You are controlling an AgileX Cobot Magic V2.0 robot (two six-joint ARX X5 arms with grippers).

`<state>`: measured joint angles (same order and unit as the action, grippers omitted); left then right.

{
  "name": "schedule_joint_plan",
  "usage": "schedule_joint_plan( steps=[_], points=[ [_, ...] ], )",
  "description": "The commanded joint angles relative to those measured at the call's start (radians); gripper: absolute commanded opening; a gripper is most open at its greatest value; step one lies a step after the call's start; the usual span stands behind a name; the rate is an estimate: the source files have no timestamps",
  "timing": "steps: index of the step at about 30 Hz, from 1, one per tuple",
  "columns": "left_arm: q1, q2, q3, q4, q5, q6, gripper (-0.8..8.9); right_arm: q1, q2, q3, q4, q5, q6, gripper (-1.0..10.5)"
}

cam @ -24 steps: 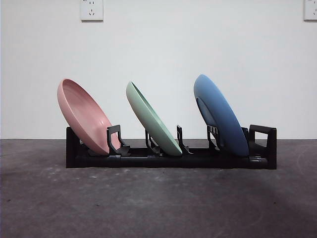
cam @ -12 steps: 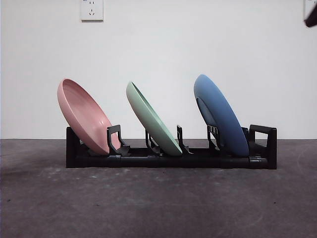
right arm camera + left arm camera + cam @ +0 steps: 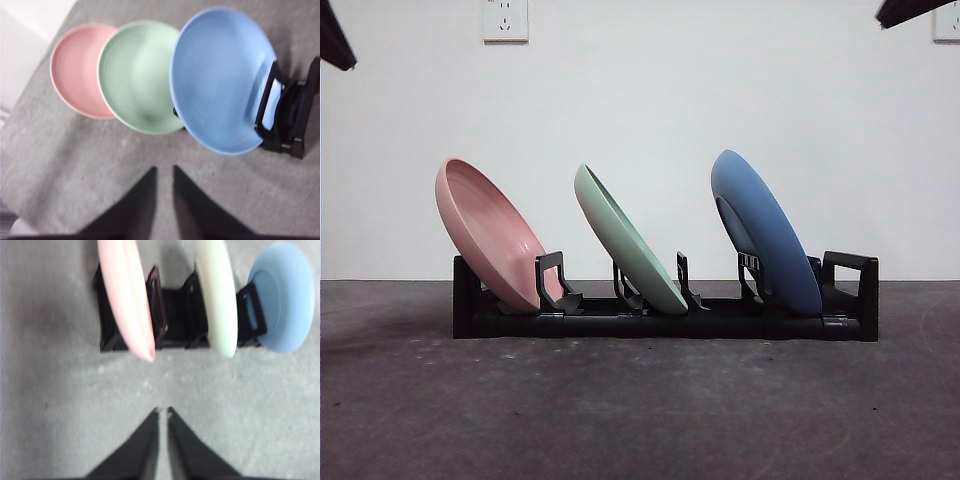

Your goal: Place the plate

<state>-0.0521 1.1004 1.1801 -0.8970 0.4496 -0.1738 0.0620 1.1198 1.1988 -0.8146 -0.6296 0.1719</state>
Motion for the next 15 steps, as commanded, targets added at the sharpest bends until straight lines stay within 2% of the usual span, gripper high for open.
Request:
schedule_joint_plan(
  steps=[1,5,7,15],
  points=[
    [-0.002,0.019,0.035,0.003,0.008,0.029,1.42,0.018,0.075,0.072,-0.07,-0.001,-0.048,2.4],
    [-0.002,0.021,0.037,0.0,0.008,0.043,2.94,0.044,0.155,0.143,-0.147,0.005,-0.061,2.7],
    [-0.002,0.021,0.037,-0.002,0.008,0.043,3.4,0.059,0.19,0.175,-0.168,0.006,-0.06,2.7],
    [-0.002,0.02,0.037,0.0,0.008,0.043,3.45,0.152,0.36,0.351,-0.186,0.088,-0.06,2.7]
  ],
)
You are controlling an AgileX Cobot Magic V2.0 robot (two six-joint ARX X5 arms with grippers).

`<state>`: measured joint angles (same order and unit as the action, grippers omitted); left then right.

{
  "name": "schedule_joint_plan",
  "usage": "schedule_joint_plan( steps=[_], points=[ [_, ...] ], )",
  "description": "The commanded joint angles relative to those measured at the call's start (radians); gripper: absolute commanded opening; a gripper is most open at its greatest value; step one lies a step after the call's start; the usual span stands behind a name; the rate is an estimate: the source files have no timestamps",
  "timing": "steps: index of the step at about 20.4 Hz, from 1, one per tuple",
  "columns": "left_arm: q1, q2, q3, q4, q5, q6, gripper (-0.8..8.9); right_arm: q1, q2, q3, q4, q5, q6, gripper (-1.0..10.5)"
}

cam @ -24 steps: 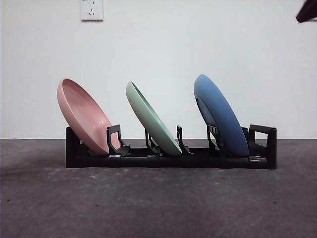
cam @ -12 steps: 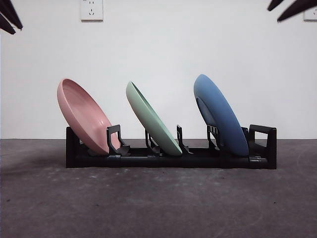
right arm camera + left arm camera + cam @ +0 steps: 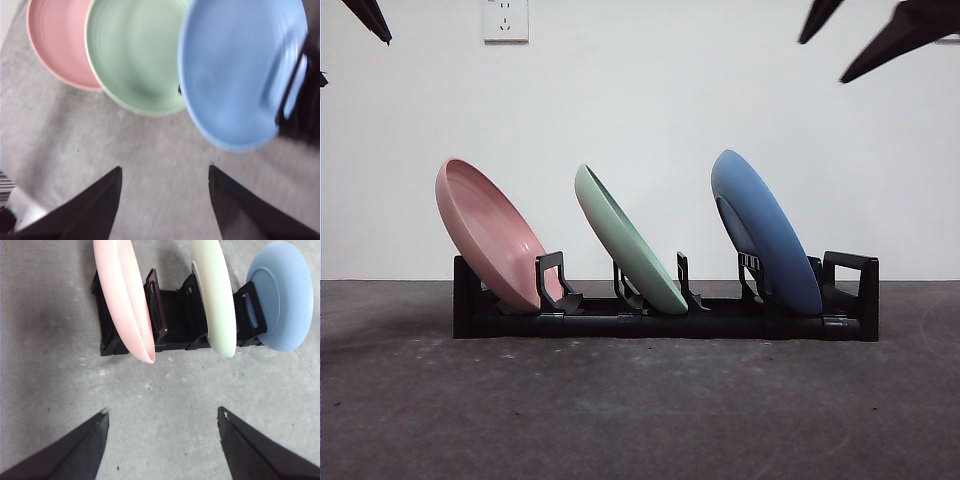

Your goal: Place the plate

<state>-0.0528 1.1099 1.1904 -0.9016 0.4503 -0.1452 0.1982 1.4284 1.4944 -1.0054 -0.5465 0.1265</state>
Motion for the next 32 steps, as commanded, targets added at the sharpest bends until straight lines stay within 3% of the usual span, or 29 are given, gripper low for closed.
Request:
schedule_joint_plan(
  steps=[1,3,6,13,17,21,32],
  points=[
    [-0.001,0.011,0.026,0.005,0.007,0.014,3.45,0.029,0.087,0.093,0.004,0.005,-0.015,2.7],
    [-0.001,0.011,0.026,0.005,0.007,0.014,3.45,0.056,0.161,0.169,0.009,0.034,-0.022,2.7],
    [-0.001,0.011,0.026,0.005,0.007,0.014,3.45,0.106,0.262,0.264,0.012,0.176,-0.061,2.7],
    [-0.001,0.011,0.026,0.011,0.006,0.033,3.45,0.164,0.413,0.32,0.092,0.267,-0.06,2.7],
    [-0.001,0.011,0.026,0.011,0.006,0.033,3.45,0.178,0.453,0.32,0.126,0.294,-0.06,1.2],
    [-0.001,0.011,0.026,0.011,0.006,0.033,3.45,0.18,0.456,0.32,0.123,0.293,-0.06,0.1],
    [-0.001,0.011,0.026,0.011,0.006,0.033,3.45,0.189,0.334,0.32,0.107,0.18,-0.06,0.1]
  ],
)
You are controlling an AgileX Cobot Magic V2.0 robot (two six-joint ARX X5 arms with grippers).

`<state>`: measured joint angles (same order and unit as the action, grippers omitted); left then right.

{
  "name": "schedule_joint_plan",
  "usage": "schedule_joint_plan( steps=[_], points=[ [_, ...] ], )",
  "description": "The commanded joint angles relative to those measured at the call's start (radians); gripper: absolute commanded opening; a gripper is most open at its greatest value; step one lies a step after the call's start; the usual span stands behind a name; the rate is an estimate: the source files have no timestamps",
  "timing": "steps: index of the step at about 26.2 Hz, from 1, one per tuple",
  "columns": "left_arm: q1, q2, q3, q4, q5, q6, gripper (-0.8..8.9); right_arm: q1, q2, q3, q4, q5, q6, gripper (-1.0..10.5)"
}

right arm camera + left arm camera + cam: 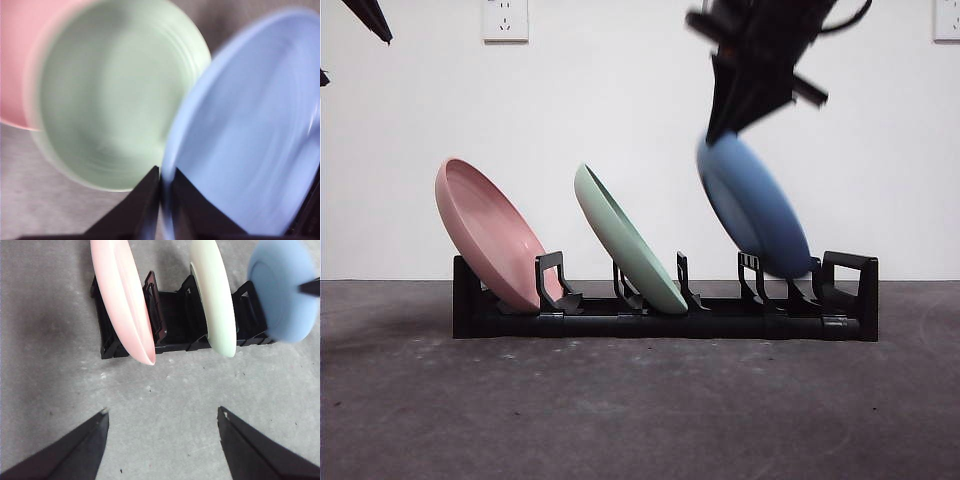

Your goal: Place the plate

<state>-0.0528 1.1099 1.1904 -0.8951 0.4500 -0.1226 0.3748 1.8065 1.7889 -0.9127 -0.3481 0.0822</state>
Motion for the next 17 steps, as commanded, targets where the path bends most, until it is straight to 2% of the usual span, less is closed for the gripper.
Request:
schedule_joint_plan(
  steps=[1,6,8,12,14,17],
  points=[
    [-0.001,0.011,0.026,0.005,0.007,0.011,3.45,0.013,-0.068,0.026,0.015,-0.029,-0.016,0.1],
    [-0.001,0.011,0.026,0.005,0.007,0.011,3.45,0.019,-0.2,0.026,0.005,-0.113,-0.019,0.1],
    [-0.001,0.011,0.026,0.005,0.007,0.011,3.45,0.036,-0.249,0.026,-0.016,-0.113,-0.066,0.1],
    [-0.001,0.011,0.026,0.005,0.007,0.011,3.45,0.092,-0.318,0.015,-0.015,0.023,-0.097,0.1],
    [-0.001,0.011,0.026,0.005,0.007,0.011,3.44,0.133,-0.366,-0.021,0.031,0.104,-0.101,0.1],
    [-0.001,0.011,0.026,0.005,0.007,0.011,3.44,0.18,-0.458,-0.128,0.131,0.171,-0.101,0.1]
  ],
)
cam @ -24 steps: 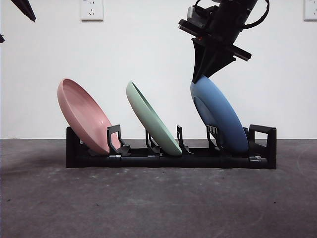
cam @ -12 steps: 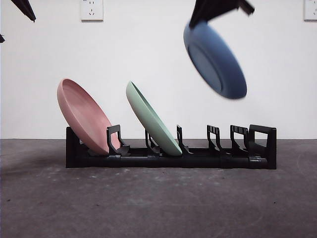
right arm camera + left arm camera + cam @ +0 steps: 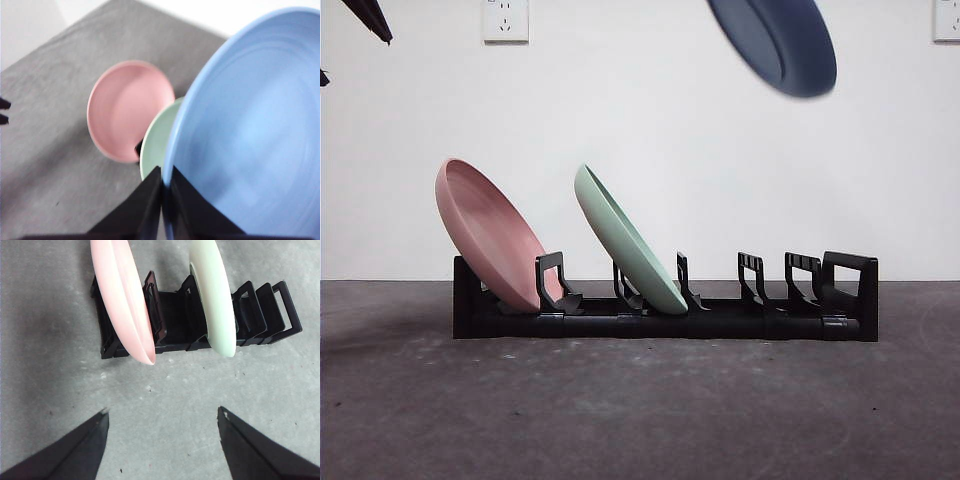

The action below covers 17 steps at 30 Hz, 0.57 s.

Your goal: Place the plate

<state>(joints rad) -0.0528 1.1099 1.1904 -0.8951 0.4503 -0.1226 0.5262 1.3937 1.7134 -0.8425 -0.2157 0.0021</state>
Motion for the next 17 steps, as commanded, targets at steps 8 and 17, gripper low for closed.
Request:
schedule_joint_plan(
  steps=[8,17],
  points=[
    [-0.001,0.011,0.026,0.005,0.006,0.011,3.44,0.124,-0.293,-0.439,0.214,0.154,-0.028,0.1],
    [-0.001,0.011,0.026,0.005,0.006,0.036,3.44,0.33,-0.443,-0.787,0.388,0.431,-0.066,0.1]
  ],
)
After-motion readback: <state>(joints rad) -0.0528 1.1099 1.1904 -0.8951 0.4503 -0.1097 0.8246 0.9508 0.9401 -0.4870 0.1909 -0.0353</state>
